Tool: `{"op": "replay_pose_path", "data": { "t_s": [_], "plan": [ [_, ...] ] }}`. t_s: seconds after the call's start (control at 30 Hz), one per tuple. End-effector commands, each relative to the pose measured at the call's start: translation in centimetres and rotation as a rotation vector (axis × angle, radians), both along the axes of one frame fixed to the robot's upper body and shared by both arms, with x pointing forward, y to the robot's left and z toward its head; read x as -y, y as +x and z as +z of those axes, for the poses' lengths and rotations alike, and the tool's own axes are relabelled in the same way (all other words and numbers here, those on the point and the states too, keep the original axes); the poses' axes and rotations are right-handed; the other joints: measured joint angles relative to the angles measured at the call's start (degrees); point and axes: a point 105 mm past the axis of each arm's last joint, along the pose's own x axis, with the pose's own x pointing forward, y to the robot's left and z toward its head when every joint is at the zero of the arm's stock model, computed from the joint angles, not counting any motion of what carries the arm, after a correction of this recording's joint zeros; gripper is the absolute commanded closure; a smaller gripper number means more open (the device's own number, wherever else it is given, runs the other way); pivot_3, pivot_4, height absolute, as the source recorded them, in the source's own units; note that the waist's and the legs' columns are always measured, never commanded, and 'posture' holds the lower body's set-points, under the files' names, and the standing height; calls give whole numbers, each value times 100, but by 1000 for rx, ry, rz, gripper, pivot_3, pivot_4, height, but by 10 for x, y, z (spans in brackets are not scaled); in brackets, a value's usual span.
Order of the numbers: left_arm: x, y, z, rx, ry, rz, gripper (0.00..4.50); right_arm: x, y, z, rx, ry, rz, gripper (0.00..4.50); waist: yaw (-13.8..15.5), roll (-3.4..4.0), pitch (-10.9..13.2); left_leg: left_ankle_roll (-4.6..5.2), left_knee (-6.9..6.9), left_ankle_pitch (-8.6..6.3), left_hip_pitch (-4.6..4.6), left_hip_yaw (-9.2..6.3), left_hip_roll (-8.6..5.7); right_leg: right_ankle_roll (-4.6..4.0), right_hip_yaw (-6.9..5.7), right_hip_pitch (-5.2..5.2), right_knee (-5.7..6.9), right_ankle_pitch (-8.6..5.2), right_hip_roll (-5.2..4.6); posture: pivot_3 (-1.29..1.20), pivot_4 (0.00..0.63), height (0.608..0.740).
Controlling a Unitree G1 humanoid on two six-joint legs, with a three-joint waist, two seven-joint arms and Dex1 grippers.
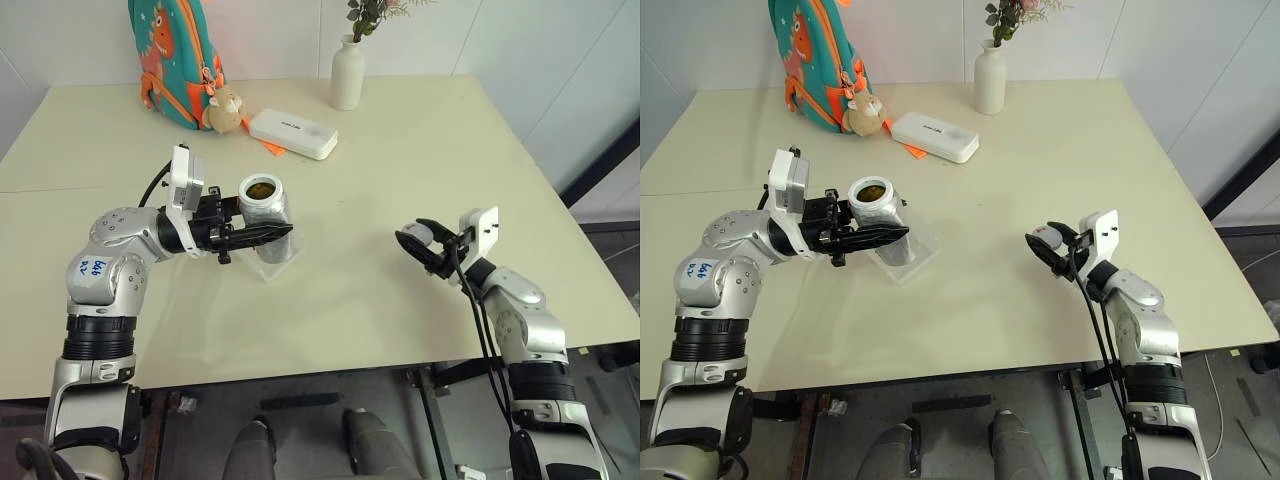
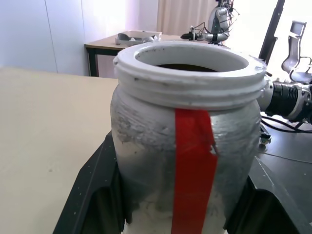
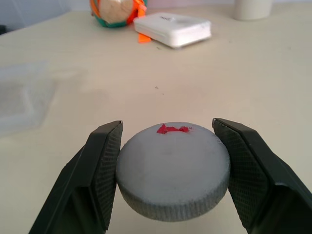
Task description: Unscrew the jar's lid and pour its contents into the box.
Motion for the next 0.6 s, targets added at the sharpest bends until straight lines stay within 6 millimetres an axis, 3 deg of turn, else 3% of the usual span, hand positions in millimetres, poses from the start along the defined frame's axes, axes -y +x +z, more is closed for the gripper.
{"op": "replay_pose_path", "data": {
  "t_s": [0.03, 0.13, 0.23, 0.33, 0.47, 0.6],
  "plan": [
    [0, -1, 14, 29, -36, -13, 2533, 1, 1, 2, 19, 11, 9, 1583, -1, 0, 0, 0, 0, 0, 0, 0, 0, 0, 0, 0, 1, 0, 0, 0, 150, 740],
    [0, 0, 16, 23, -45, -13, 2533, 4, 3, 2, -11, 55, -1, 809, 1, 0, 0, -2, 0, 1, 1, 0, 0, 0, 0, 0, 2, 0, 0, 0, 150, 740],
    [-3, 1, 18, 18, -55, -7, 2533, 4, 0, 14, 29, 38, 29, 30, 3, 0, 0, -4, 1, 2, 1, 0, 0, 0, 0, 1, 3, 0, 0, 0, 150, 740],
    [-9, 4, 24, 25, -61, 19, 2533, -7, -9, 43, 100, 8, 120, 30, 3, 3, 2, -4, 1, 3, 1, 0, 0, 1, 0, 0, 4, 0, 0, 0, 150, 740],
    [-37, 18, 40, 77, -41, 141, 2533, -45, -31, 84, 168, -37, 312, 30, -19, 6, 4, -6, 1, 4, 2, -2, 1, 1, 0, -3, 10, 1, 3, 0, 150, 740],
    [-70, 37, 42, 65, 33, 301, 2533, -81, -45, 99, 185, -111, 434, 30, -12, 6, 4, -8, -6, 5, 15, -4, 2, 0, -1, 0, 13, 0, 6, 0, 150, 740]
  ]
}}
